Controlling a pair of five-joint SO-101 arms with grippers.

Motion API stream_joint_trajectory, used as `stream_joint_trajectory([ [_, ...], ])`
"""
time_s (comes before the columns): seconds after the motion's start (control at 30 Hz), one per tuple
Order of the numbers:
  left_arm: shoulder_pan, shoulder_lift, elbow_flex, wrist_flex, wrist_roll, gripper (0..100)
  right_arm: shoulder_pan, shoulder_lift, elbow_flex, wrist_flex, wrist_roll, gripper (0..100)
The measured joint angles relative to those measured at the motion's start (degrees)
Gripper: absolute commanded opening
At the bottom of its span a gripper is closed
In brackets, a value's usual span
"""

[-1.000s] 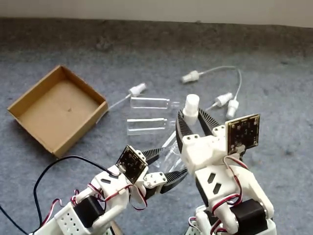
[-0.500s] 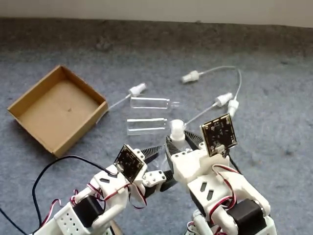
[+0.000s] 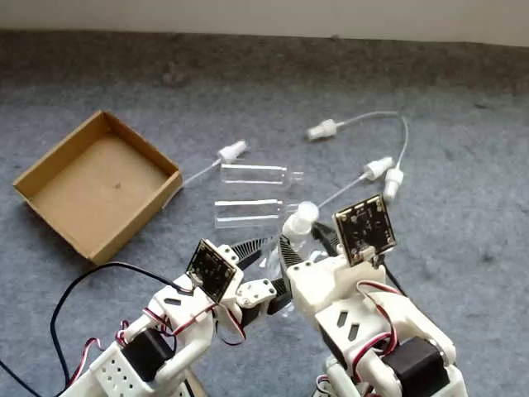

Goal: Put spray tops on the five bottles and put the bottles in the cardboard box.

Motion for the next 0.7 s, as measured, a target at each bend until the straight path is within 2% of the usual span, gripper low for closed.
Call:
stream_joint_trajectory([
  [0.13, -0.2, 0.0, 0.0, 0.0, 0.0, 12, 0.0, -0.1, -0.1, 2.0, 0.0, 29.0],
  [0.37, -0.6, -0.1, 0.0, -0.1, 0.0, 12, 1.9, 0.1, -5.9, 3.2, 0.1, 29.6],
  [0.6, -1.1, -0.1, 0.0, -1.4, -0.1, 12, 17.8, -0.1, -15.3, 3.2, 0.1, 29.6],
  [0.7, -4.1, -0.1, 0.0, -4.0, -0.1, 12, 22.7, -0.1, -15.9, 3.2, 0.1, 29.6],
])
